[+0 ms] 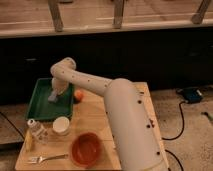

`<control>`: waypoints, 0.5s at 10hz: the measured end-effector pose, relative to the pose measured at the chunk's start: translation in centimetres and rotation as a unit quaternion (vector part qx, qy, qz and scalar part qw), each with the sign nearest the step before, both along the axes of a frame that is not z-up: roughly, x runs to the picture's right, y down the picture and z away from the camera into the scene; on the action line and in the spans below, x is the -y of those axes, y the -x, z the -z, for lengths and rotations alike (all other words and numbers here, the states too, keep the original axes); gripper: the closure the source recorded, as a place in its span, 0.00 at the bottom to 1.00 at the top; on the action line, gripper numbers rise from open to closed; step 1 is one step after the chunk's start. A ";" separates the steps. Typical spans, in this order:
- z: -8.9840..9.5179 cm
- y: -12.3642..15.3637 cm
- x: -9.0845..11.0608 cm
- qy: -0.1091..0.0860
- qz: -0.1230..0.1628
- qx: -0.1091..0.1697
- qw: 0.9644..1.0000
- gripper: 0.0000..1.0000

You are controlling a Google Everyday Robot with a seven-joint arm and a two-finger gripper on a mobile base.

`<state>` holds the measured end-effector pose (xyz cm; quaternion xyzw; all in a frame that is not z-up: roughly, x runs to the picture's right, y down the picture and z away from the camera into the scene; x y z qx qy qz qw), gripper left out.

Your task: Wipe tray with sponge

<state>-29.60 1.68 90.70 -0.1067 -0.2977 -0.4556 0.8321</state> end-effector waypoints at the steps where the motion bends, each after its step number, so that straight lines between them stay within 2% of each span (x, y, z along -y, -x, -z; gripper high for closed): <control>1: 0.0 0.1 0.0 0.000 0.000 0.000 1.000 0.98; 5: 0.1 0.2 -0.1 0.000 0.001 0.001 1.000 0.98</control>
